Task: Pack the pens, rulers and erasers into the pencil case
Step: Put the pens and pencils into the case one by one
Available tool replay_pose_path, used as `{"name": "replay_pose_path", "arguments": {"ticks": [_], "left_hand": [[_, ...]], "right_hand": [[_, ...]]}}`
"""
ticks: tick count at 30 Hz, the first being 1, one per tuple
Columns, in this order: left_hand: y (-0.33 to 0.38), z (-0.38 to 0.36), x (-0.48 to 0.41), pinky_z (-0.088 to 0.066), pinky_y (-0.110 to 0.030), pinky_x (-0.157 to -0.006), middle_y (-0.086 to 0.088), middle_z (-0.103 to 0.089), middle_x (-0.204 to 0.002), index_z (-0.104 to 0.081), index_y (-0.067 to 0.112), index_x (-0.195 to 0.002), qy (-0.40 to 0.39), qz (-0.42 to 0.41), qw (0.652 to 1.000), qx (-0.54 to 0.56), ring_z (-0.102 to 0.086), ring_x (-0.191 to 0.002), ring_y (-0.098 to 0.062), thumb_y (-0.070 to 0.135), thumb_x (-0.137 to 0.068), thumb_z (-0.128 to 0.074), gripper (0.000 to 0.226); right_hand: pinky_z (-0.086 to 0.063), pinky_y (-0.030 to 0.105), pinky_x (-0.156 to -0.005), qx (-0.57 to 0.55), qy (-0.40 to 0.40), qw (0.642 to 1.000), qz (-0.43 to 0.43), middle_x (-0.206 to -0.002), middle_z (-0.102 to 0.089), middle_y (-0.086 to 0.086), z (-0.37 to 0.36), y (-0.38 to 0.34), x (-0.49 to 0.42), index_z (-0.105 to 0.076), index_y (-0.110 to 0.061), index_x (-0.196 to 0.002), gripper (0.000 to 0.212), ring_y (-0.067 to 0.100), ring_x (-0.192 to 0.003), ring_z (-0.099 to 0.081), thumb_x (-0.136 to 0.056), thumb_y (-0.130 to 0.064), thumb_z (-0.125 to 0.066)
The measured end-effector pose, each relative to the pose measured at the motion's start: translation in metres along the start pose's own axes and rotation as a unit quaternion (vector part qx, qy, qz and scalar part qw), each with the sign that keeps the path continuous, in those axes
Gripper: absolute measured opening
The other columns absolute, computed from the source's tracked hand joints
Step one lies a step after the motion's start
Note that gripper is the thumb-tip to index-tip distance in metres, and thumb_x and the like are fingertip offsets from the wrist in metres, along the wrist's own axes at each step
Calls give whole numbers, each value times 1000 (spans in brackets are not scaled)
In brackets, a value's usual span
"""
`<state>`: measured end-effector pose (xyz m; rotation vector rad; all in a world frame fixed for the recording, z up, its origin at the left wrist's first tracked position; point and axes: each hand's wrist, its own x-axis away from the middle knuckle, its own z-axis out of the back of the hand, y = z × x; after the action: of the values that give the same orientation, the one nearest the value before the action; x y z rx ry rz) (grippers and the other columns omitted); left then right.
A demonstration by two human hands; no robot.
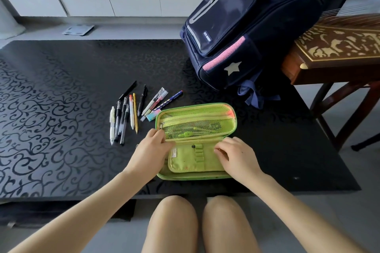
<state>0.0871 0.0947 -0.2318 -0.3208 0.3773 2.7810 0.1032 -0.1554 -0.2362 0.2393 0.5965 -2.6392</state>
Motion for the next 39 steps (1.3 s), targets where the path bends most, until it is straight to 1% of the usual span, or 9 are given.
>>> {"name": "replay_pose_path", "arguments": {"ticks": [4, 7, 10, 15, 21, 24, 29, 33, 39], "left_hand": [[14, -11, -11, -50, -35, -44, -4, -47, -70, -72, 15, -88, -24, -45, 998, 37, -41, -71, -21, -15, -57, -76, 44], [22, -24, -20, -54, -38, -60, -1, -54, -86, -67, 14, -102, -42, -68, 995, 68, -39, -85, -17, -8, -70, -70, 39], [33, -27, -28, -47, -37, -82, -1, -55, -104, -55, 12, -110, -59, -54, 993, 89, -40, -97, -17, -1, -80, -58, 33], [31, -15, -23, -43, -33, -87, 0, -62, -97, -61, 12, -95, -9, -93, 991, 92, -50, -97, -18, 6, -74, -63, 22], [-38, 0, -37, -46, -44, -81, -13, -65, -90, -68, 4, -92, 124, 136, 983, 18, -57, -86, -35, 0, -84, -54, 16], [-66, -4, -59, -42, -45, -81, -22, -62, -95, -66, 0, -97, 85, 215, 973, -3, -52, -89, -41, 5, -87, -56, 15], [-74, -9, -101, -35, -46, -91, -21, -59, -93, -69, 6, -97, 45, 171, 984, -13, -52, -91, -40, 16, -91, -55, 19], [-66, -7, -143, -40, -39, -87, -17, -56, -108, -65, 5, -106, -85, 176, 978, -67, -47, -105, -35, 28, -91, -55, 29], [-56, -6, -163, -48, -38, -73, -20, -63, -105, -62, -4, -99, -143, 180, 964, -134, -59, -96, -36, 9, -89, -52, 19]], "right_hand": [[-46, 26, -49, 13, 32, 999, 13, -74, -65, -6, -6, 1, 2, -68, -17, -79, 2, 17, -68, -56, -79, -16, -69], [-45, 26, -48, 26, 50, 998, 18, -74, -64, -6, -9, 1, 3, -67, -18, -83, 4, 17, -67, -57, -79, -17, -69], [-46, 28, -49, 39, 55, 997, 25, -76, -65, -3, -11, 0, 2, -66, -16, -93, 17, 20, -68, -59, -77, -17, -70], [-49, 29, -51, 45, 36, 997, 41, -83, -67, -2, -9, 4, -1, -66, -17, -103, 23, 21, -74, -61, -80, -19, -68], [-50, 27, -54, 34, 36, 998, 45, -86, -66, -6, -12, 6, 0, -64, -20, -106, 23, 16, -75, -62, -82, -18, -65], [-49, 26, -56, 32, 34, 998, 42, -85, -65, -7, -13, 6, 0, -61, -21, -106, 22, 14, -73, -61, -84, -19, -62], [-47, 24, -61, 37, 30, 998, 42, -87, -66, -8, -14, 4, 0, -60, -21, -108, 22, 12, -73, -62, -86, -19, -60], [-49, 24, -67, 51, 17, 998, 34, -92, -68, -10, -13, 3, -1, -59, -22, -109, 24, 10, -78, -64, -85, -20, -59], [-47, 22, -66, 66, -1, 998, 22, -89, -68, -11, -11, 1, -2, -58, -24, -110, 29, 7, -75, -62, -89, -30, -39]]}}
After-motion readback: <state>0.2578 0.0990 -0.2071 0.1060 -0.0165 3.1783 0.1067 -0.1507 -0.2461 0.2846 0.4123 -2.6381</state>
